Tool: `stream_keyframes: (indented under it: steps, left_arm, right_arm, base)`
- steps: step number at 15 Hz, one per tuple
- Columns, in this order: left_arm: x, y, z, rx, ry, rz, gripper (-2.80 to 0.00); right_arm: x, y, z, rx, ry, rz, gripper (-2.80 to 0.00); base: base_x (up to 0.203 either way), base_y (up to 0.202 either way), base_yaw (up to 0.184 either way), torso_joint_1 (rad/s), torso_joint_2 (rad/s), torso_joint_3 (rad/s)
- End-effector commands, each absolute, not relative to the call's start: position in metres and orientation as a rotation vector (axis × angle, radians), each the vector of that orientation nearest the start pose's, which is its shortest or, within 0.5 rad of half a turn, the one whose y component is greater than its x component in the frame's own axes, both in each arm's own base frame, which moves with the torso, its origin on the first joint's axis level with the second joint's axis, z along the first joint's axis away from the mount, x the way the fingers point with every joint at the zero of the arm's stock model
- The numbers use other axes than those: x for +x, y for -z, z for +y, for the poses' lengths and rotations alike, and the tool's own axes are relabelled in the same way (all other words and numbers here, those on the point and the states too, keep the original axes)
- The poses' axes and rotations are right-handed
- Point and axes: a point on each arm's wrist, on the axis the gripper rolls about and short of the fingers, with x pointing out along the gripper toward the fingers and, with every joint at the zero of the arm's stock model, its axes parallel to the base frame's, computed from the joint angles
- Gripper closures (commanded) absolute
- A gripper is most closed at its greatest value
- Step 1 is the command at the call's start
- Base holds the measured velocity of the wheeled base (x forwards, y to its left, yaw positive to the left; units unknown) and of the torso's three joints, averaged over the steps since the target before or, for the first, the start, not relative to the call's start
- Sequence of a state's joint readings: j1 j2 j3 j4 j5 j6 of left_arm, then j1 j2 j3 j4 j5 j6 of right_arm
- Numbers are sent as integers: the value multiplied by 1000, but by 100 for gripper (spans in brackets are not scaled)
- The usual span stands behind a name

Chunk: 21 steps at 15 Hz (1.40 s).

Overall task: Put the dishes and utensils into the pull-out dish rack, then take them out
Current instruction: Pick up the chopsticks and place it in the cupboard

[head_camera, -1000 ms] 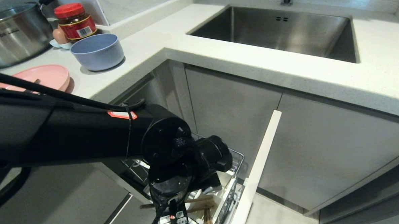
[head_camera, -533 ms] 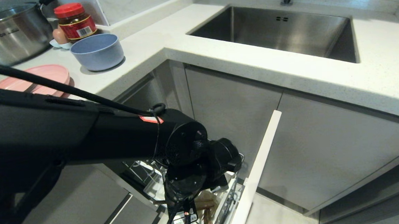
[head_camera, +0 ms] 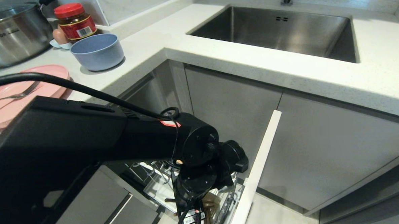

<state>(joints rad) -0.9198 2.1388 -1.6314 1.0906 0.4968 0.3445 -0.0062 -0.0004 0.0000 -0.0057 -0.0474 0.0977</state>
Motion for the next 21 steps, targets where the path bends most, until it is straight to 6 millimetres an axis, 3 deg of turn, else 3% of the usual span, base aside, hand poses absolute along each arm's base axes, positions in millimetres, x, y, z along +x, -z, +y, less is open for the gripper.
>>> stream_keyframes:
  steps: [1, 5, 6, 15, 21]
  left_arm:
    - [221, -131, -273, 1349, 551, 1194, 0]
    - [222, -131, -273, 1348, 550, 1193, 0]
    - [222, -131, -273, 1349, 549, 1193, -280]
    - [222, -136, -274, 1329, 544, 1176, -280]
    - [216, -162, -271, 1297, 525, 1088, -280]
  right_arm:
    - [-23, -76, -1, 98, 53, -12, 0]
    - [-23, -76, -1, 98, 53, -12, 0]
    - [-23, -76, -1, 98, 53, -12, 0]
    - [-23, -76, -1, 98, 53, -12, 0]
    - [-23, -76, -1, 98, 53, -12, 0]
  base:
    - [0, 0, 0, 0, 0, 0]
    - [0, 0, 0, 0, 0, 0]
    - [0, 0, 0, 0, 0, 0]
    - [0, 0, 0, 0, 0, 0]
    - [0, 0, 0, 0, 0, 0]
